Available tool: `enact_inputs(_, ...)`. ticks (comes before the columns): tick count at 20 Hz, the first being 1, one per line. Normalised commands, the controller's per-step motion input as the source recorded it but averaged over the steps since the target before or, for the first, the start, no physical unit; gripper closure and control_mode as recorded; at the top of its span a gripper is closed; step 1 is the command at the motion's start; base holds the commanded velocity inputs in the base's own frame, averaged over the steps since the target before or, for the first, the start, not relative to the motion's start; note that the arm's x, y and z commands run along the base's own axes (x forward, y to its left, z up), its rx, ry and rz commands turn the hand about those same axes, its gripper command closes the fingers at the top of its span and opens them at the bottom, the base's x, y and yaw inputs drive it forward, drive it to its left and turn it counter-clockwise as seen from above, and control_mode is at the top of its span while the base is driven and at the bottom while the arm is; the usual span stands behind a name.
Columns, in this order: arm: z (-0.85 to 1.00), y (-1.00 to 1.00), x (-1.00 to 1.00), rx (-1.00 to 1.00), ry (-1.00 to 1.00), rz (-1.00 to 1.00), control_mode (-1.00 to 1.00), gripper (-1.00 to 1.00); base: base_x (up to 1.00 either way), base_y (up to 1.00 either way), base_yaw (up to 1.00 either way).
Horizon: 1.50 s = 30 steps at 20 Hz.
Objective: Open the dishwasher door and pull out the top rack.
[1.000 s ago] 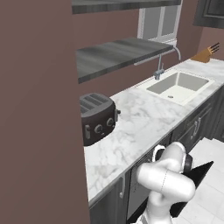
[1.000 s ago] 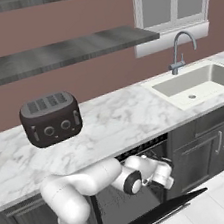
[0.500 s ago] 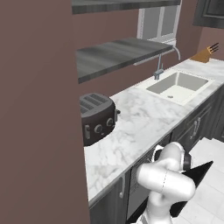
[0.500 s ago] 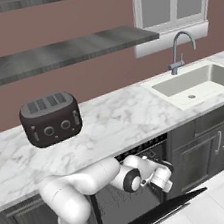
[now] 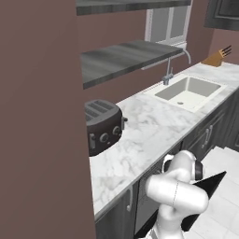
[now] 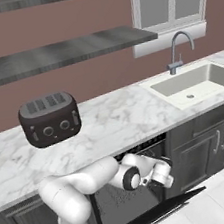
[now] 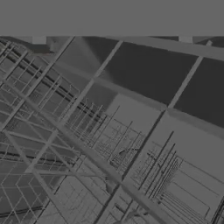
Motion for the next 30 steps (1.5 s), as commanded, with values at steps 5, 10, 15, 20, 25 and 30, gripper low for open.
enact_inputs(5,-0.87,0.56,0.92,-0.65,0.42,0.03,-1.0,-1.0,0.0,0.0,0.0)
enact_inputs(10,-0.54,0.69,1.0,-0.41,0.24,0.0,-1.0,-1.0,0.0,0.0,0.0)
enact_inputs(15,-1.0,0.76,0.42,-0.65,0.04,0.0,-1.0,-1.0,0.0,0.0,0.0)
enact_inputs(20,-1.0,-0.18,-0.15,-0.63,0.05,-0.06,-1.0,-1.0,0.0,0.0,0.0)
enact_inputs(25,-1.0,-0.84,-0.4,-0.56,0.0,-0.09,-1.0,-1.0,0.0,0.0,0.0)
enact_inputs(30,-1.0,-0.99,-0.48,-0.59,0.0,-0.04,-1.0,-1.0,0.0,0.0,0.0)
